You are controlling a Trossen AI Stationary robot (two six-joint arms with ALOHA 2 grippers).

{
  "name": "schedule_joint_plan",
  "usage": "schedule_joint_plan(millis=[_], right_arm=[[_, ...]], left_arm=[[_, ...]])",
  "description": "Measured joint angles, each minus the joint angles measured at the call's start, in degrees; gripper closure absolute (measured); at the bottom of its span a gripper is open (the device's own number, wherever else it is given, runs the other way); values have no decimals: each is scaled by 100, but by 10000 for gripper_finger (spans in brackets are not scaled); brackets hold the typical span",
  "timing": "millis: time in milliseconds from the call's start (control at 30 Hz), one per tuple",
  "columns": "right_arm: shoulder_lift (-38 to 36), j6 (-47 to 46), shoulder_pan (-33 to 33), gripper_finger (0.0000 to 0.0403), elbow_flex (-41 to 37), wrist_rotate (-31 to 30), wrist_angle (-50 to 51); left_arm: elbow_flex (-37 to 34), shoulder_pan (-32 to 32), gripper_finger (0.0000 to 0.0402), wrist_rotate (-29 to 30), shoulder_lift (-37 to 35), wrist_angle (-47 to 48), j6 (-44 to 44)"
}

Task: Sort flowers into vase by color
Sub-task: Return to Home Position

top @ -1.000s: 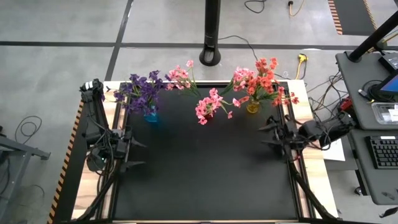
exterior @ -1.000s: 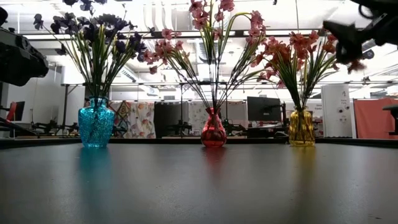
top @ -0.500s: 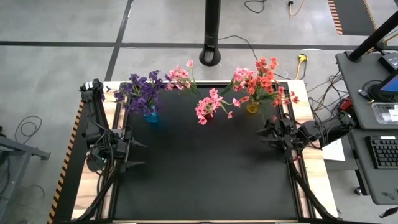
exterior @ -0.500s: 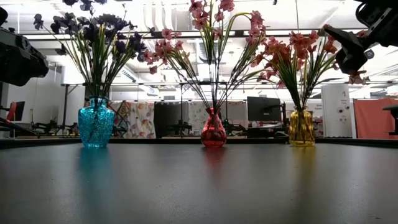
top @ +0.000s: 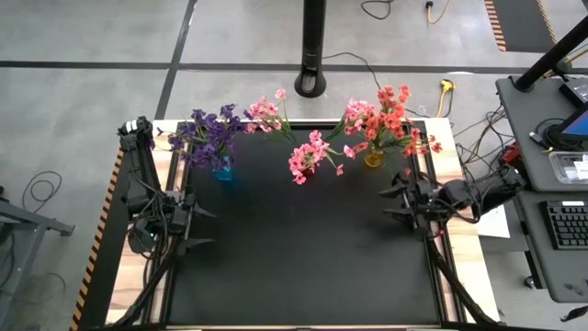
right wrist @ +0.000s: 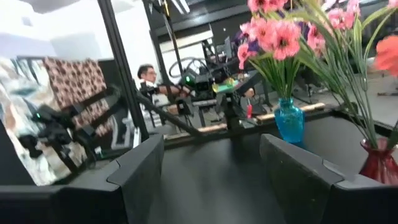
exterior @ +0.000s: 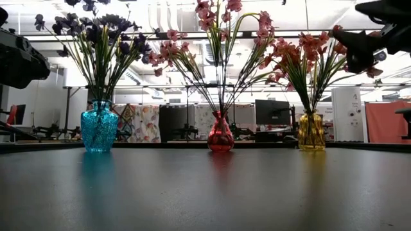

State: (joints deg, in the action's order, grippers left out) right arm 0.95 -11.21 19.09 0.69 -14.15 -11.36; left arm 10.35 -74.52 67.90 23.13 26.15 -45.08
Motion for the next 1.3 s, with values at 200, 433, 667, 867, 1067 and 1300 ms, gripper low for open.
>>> schedule_joint_plan(millis=[200, 433, 667, 867, 1067, 1300], right_arm=[[311, -75, 0, 145, 0, 59, 160], [508, 104, 0, 145, 0, 98, 137], [511, 1127, 2, 145, 0, 222, 73], [511, 1186, 2, 145, -2, 214, 79], [511, 1176, 2, 145, -2, 214, 79], [511, 1173, 2, 145, -4, 212, 81]], left_arm=[[0, 0, 70, 0, 1, 0, 0], [0, 0, 70, 0, 1, 0, 0], [0, 0, 70, 0, 1, 2, 0], [0, -2, 70, 0, 1, 2, 0], [0, 0, 70, 0, 1, 0, 0], [0, 0, 70, 0, 1, 0, 0]])
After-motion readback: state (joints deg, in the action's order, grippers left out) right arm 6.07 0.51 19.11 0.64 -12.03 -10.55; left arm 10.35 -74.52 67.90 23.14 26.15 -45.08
